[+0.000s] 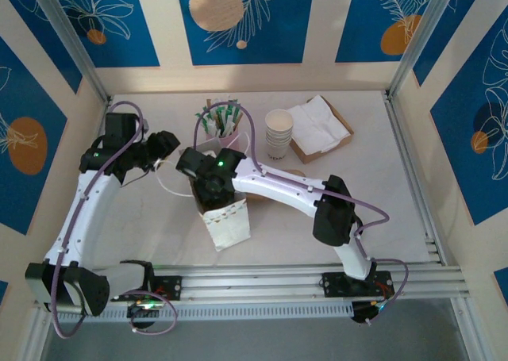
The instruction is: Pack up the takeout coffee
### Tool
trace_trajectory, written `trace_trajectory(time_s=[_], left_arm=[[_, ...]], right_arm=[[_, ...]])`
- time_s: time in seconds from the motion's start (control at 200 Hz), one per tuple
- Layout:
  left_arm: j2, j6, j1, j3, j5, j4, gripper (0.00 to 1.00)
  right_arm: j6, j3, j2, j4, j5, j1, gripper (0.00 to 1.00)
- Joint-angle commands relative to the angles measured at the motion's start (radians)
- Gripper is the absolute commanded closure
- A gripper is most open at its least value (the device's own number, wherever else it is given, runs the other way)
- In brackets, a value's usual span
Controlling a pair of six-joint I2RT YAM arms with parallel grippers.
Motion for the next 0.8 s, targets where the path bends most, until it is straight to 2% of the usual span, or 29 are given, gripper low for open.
trace_trajectory(time_s=[0.0,0.45,0.795], left_arm=[[-0.009,0.057,0.012,0.004,0.027,0.035,0.45],[-0.114,0.067,0.004,-0.095,0.080,0.047,0.44],[-0.138,0.060,-0.001,-0.120,0.077,0.040,0.43]], right_arm=[[0.018,0.008,0.039,-0.067,-0.044,0.001,0.45],[0.052,0.137,0.040,-0.176,-0.061,0.002,0.44],[0.057,0.124,0.068,-0.206,-0.099,-0.007,0.44]])
